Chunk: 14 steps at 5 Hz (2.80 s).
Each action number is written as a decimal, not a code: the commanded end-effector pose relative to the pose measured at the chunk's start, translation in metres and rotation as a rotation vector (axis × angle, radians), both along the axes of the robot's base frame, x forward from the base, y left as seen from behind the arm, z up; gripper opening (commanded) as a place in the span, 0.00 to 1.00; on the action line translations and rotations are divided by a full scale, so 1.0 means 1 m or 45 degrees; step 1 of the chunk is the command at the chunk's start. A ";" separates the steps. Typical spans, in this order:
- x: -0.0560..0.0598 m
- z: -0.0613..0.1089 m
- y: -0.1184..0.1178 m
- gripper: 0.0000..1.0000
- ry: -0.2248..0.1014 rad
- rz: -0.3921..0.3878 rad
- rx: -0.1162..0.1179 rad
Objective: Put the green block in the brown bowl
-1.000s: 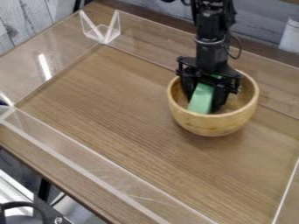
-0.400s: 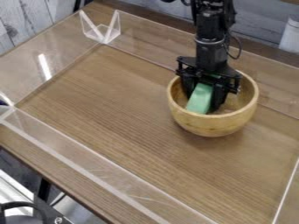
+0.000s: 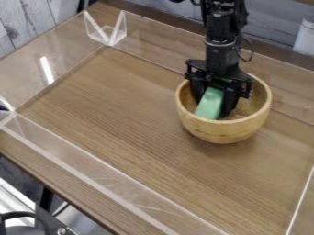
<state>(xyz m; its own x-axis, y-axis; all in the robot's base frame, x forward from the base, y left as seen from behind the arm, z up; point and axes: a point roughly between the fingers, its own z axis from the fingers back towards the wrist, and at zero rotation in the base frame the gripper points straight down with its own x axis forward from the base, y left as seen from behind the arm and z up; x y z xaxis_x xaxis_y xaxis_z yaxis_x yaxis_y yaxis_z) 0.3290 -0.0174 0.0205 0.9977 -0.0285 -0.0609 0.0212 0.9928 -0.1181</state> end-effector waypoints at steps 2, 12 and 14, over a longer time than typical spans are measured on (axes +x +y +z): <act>-0.013 -0.023 0.008 0.00 0.116 0.013 0.014; -0.032 -0.025 0.014 0.00 0.266 0.009 0.039; -0.034 -0.020 0.014 1.00 0.274 0.011 0.031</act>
